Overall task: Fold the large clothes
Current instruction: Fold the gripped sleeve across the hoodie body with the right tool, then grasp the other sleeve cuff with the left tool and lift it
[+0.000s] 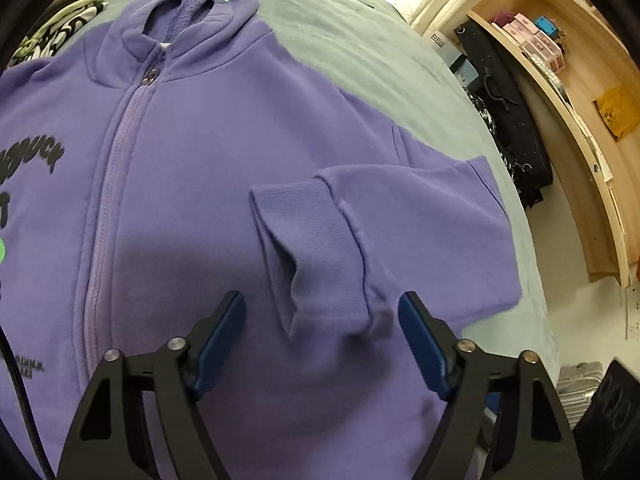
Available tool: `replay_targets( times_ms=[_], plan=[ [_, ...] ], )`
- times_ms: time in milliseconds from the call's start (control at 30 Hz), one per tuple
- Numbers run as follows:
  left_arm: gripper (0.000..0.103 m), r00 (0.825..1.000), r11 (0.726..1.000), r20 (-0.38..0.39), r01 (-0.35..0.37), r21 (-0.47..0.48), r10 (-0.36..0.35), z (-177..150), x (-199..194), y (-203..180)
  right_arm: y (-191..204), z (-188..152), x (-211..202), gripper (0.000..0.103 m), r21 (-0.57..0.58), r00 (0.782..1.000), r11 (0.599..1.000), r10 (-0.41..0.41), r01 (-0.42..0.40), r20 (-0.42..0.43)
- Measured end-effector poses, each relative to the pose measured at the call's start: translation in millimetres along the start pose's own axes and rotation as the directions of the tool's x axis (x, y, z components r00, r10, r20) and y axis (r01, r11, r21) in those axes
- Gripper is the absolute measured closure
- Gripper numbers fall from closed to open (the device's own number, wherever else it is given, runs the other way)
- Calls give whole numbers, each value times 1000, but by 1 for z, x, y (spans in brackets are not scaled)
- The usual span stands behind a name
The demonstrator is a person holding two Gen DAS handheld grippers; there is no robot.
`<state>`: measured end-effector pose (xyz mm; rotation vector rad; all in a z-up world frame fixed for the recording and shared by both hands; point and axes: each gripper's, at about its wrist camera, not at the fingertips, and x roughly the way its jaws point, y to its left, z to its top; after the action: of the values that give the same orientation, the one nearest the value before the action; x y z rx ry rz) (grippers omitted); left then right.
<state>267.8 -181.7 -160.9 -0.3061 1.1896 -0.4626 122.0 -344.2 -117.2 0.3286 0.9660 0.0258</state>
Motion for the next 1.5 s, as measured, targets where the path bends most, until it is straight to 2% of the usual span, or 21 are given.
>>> replay_targets(
  times_ms=[33,67,100,167,267,367,433,567,667,767,833,867,900,1000,1033,1167,1200,1267,1367,1400,1500],
  plan=[
    [50,1000,1000,1,-6,5,6,3,4,-3,-2,-2,1,58,5,1000,1000,-5,5,-3],
    [81,1000,1000,-4,-10,13,10,5,9,-4,-3,-4,1,58,9,1000,1000,-9,9,-5],
    [92,999,1000,-29,-15,21,15,9,16,-8,-5,-5,2,58,16,1000,1000,-15,15,-10],
    [93,998,999,-47,-35,25,36,13,22,-15,-11,-7,3,58,40,1000,999,-13,14,-21],
    [94,997,988,30,-81,131,77,22,6,-45,-18,-3,0,58,66,1000,998,-15,17,-23],
    [94,991,975,111,-92,203,70,35,-23,-74,-34,8,0,54,96,998,993,-63,64,-11],
    [94,985,969,168,-89,231,50,48,-47,-94,-46,16,4,52,128,998,989,-65,67,-18],
    [94,960,957,278,-83,276,3,74,-110,-124,-62,32,22,52,175,998,983,-49,56,-49],
    [94,940,947,341,-116,301,7,89,-146,-134,-60,45,39,52,168,997,984,-58,67,-59],
    [94,912,937,410,-170,306,31,105,-182,-134,-48,52,49,53,140,997,988,-60,67,-54],
    [94,897,934,437,-205,292,60,114,-196,-124,-31,57,55,54,79,994,991,-104,107,-38],
    [94,890,933,449,-225,280,80,115,-203,-115,-24,58,55,67,50,991,990,-133,135,-26],
    [94,884,933,457,-242,267,99,118,-208,-107,-16,58,57,74,16,987,987,-162,162,-19],
    [94,865,931,471,-300,207,174,121,-218,-65,2,56,57,77,-67,976,974,-217,217,6],
    [94,864,932,461,-316,180,204,122,-216,-44,4,55,56,77,-83,974,971,-226,226,9],
    [94,881,927,364,-360,104,301,110,-188,33,6,49,50,76,-127,969,961,-249,246,-5],
    [94,887,922,320,-377,88,333,103,-173,57,8,49,50,74,-130,969,961,-247,243,-18],
    [92,897,915,238,-398,68,373,89,-143,94,8,44,50,63,-128,972,967,-228,220,-51],
    [90,909,909,65,-414,40,412,56,-88,146,10,40,46,57,-149,973,968,-218,204,-82],
    [85,907,907,41,-421,27,420,49,-80,155,10,37,44,56,-157,972,967,-216,200,-93],
    [71,935,938,80,-347,-8,347,40,-86,170,14,38,35,55,-157,980,977,-163,144,-116]
  ],
)
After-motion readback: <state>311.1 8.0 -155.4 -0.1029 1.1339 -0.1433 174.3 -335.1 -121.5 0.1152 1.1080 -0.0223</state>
